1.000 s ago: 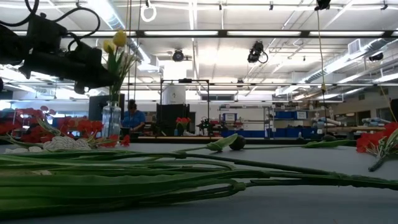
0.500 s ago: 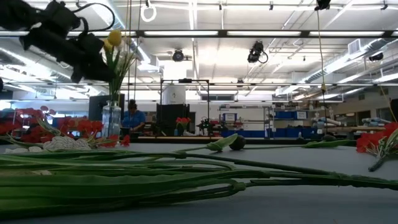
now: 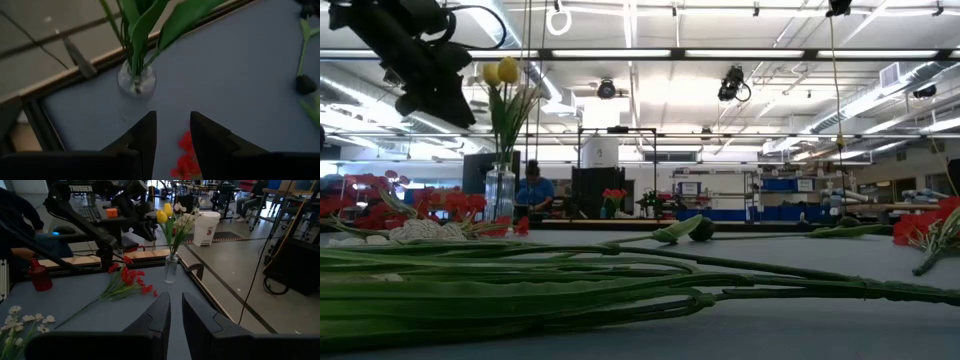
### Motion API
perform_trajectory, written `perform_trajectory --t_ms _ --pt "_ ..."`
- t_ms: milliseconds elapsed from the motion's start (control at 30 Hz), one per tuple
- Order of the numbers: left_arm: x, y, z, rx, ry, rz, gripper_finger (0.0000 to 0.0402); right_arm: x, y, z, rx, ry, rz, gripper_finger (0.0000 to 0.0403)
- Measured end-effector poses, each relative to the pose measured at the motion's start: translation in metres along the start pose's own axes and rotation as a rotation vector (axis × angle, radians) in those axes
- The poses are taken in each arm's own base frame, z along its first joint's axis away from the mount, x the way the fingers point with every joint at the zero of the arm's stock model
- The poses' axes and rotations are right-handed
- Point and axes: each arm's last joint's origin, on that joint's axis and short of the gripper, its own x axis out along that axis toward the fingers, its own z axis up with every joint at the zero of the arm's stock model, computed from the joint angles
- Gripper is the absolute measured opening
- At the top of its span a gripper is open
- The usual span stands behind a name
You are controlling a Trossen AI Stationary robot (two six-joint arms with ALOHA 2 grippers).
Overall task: Sort flowers into vase by color
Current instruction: Put the white flowers into the transparent vase
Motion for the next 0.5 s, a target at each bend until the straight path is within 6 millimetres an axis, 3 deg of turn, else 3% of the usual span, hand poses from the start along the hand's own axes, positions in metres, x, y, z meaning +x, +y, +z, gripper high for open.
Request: perform_trajectory --t_ms 333,500 --pt "-0.029 -0.027 0.005 -0.027 0.136 -0.137 0.0116 0.0 0.0 0.0 0.0 0.0 0.0 0.0058" --pt "-0.033 -0.047 -0.002 -0.098 0.226 -0.264 0.0107 0.0 0.0 0.0 0.0 0.0 0.0 0.0058"
